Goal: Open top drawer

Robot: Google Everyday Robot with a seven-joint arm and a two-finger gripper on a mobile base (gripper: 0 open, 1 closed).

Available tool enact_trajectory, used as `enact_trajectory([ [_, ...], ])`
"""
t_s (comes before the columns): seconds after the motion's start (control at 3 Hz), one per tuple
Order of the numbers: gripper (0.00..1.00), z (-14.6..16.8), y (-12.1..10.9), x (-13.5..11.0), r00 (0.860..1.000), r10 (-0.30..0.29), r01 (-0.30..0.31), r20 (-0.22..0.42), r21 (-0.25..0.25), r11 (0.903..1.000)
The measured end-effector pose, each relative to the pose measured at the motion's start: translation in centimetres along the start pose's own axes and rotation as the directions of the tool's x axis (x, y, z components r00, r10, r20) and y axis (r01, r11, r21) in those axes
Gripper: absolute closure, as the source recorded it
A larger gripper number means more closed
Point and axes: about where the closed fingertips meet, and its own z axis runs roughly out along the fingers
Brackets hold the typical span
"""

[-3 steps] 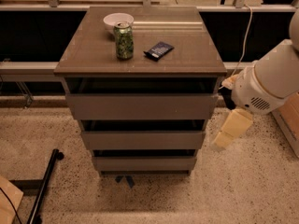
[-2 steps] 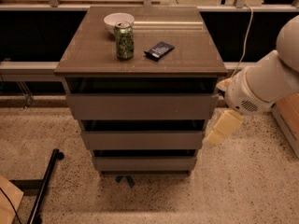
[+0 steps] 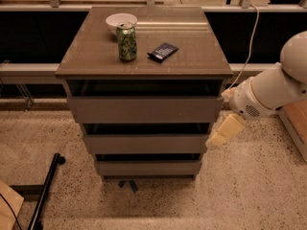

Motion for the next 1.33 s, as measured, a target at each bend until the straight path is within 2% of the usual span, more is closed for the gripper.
enact_trajectory([
  [0.33,0.0,1.2,-0.2,0.2,1.0,0.015,-0.015,-0.013,0.034,0.9993],
  [0.67,0.0,3.5,-2.9,-0.9,1.0,-0.021,0.021,0.003,0.079,0.9966],
  [1.33,0.0,7.3,-6.2,-1.7,0.998,-0.061,0.058,0.025,0.088,0.9944],
])
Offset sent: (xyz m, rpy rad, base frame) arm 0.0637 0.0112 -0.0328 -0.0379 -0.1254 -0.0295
